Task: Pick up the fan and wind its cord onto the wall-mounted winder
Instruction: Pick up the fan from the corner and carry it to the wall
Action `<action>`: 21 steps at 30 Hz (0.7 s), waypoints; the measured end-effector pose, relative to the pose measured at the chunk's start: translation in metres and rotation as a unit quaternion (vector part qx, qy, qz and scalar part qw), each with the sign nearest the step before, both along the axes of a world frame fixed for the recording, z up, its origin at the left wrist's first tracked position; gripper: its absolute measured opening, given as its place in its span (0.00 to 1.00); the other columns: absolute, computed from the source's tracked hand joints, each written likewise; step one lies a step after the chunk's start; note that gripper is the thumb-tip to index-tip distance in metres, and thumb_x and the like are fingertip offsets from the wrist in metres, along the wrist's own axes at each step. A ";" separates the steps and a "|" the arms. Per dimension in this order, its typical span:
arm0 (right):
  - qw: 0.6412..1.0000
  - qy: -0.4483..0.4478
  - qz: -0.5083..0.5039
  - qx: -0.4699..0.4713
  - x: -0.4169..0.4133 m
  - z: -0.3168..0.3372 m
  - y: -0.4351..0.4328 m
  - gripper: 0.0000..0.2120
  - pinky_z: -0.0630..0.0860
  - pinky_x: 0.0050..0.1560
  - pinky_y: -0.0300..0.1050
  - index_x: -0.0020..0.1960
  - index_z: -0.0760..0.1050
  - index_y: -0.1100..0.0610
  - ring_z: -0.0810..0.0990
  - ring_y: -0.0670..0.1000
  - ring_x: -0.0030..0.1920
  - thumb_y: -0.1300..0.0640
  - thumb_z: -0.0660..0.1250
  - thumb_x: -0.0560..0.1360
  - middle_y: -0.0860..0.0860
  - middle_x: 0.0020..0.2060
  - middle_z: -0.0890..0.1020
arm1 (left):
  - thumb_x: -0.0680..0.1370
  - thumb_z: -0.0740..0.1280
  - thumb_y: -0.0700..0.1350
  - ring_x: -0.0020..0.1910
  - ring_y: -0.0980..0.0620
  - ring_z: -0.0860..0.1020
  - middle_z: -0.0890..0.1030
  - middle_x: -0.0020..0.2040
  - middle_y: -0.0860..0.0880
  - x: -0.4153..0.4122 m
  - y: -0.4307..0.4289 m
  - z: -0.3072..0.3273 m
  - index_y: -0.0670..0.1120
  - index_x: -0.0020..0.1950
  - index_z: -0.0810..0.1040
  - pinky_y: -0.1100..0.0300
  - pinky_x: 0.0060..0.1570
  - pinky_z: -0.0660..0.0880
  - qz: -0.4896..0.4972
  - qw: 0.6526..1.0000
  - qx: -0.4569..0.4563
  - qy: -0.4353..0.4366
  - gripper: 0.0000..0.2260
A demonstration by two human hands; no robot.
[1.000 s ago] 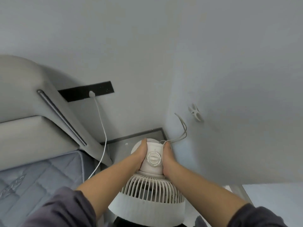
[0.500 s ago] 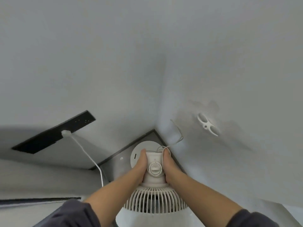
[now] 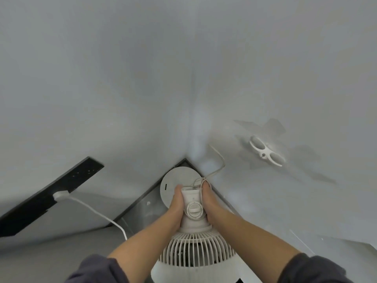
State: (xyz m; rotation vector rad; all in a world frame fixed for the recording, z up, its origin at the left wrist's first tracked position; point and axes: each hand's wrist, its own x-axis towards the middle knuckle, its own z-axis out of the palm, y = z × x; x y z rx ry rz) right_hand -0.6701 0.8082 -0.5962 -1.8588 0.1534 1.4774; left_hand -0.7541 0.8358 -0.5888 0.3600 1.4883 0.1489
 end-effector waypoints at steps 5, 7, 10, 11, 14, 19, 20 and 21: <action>1.000 0.015 0.005 -0.014 0.006 -0.008 0.006 0.28 0.74 0.59 0.48 0.63 0.75 0.61 0.80 0.57 0.53 0.42 0.48 0.81 0.59 0.54 0.81 | 0.80 0.52 0.61 0.38 0.45 0.79 0.82 0.39 0.41 0.005 0.008 -0.003 0.43 0.45 0.81 0.58 0.37 0.73 -0.003 1.000 -0.002 -0.003 0.26; 1.000 0.009 0.009 -0.017 0.010 -0.009 0.006 0.29 0.73 0.63 0.49 0.65 0.74 0.60 0.79 0.58 0.58 0.41 0.48 0.81 0.61 0.58 0.80 | 0.80 0.51 0.61 0.46 0.42 0.80 0.83 0.47 0.38 0.007 0.009 -0.004 0.41 0.53 0.81 0.54 0.49 0.76 -0.012 1.000 -0.001 -0.001 0.28; 1.000 0.011 0.005 -0.016 0.012 -0.010 0.004 0.29 0.73 0.62 0.49 0.65 0.74 0.59 0.79 0.58 0.58 0.40 0.47 0.81 0.61 0.58 0.80 | 0.80 0.49 0.61 0.56 0.40 0.79 0.82 0.56 0.37 0.009 0.009 -0.005 0.41 0.60 0.79 0.49 0.64 0.72 -0.028 0.999 0.008 0.014 0.29; 1.000 0.013 0.008 -0.021 0.012 -0.011 0.002 0.29 0.73 0.64 0.51 0.65 0.74 0.59 0.78 0.58 0.59 0.40 0.47 0.81 0.61 0.58 0.80 | 0.80 0.49 0.60 0.57 0.40 0.79 0.82 0.57 0.37 0.009 0.008 -0.006 0.41 0.61 0.79 0.48 0.64 0.72 -0.032 0.999 0.010 0.017 0.29; 0.999 0.023 0.009 -0.032 0.009 -0.014 -0.001 0.30 0.71 0.67 0.54 0.65 0.75 0.60 0.78 0.59 0.60 0.39 0.48 0.81 0.61 0.59 0.79 | 0.80 0.49 0.60 0.57 0.40 0.79 0.82 0.56 0.37 0.007 0.004 -0.009 0.41 0.61 0.79 0.48 0.64 0.72 -0.028 0.999 0.011 0.016 0.29; 0.998 0.042 -0.004 -0.041 0.007 -0.015 -0.004 0.30 0.74 0.63 0.52 0.63 0.75 0.61 0.79 0.59 0.57 0.40 0.48 0.81 0.62 0.57 0.81 | 0.80 0.51 0.62 0.49 0.41 0.80 0.83 0.51 0.38 0.004 0.001 -0.009 0.42 0.55 0.81 0.52 0.57 0.75 -0.019 1.000 -0.006 0.003 0.28; 0.998 0.043 -0.001 -0.048 0.007 -0.015 -0.004 0.30 0.74 0.63 0.52 0.64 0.75 0.61 0.79 0.59 0.57 0.39 0.48 0.81 0.62 0.57 0.81 | 0.79 0.51 0.62 0.46 0.42 0.80 0.83 0.48 0.39 0.003 0.001 -0.009 0.43 0.53 0.81 0.53 0.53 0.75 -0.015 1.000 -0.011 -0.002 0.27; 0.998 0.041 0.001 -0.051 0.007 -0.016 -0.003 0.30 0.74 0.62 0.51 0.64 0.75 0.60 0.79 0.59 0.57 0.39 0.48 0.81 0.61 0.57 0.81 | 0.79 0.52 0.62 0.44 0.43 0.80 0.83 0.45 0.40 0.003 0.001 -0.011 0.43 0.51 0.81 0.54 0.51 0.75 -0.012 1.000 -0.013 -0.005 0.27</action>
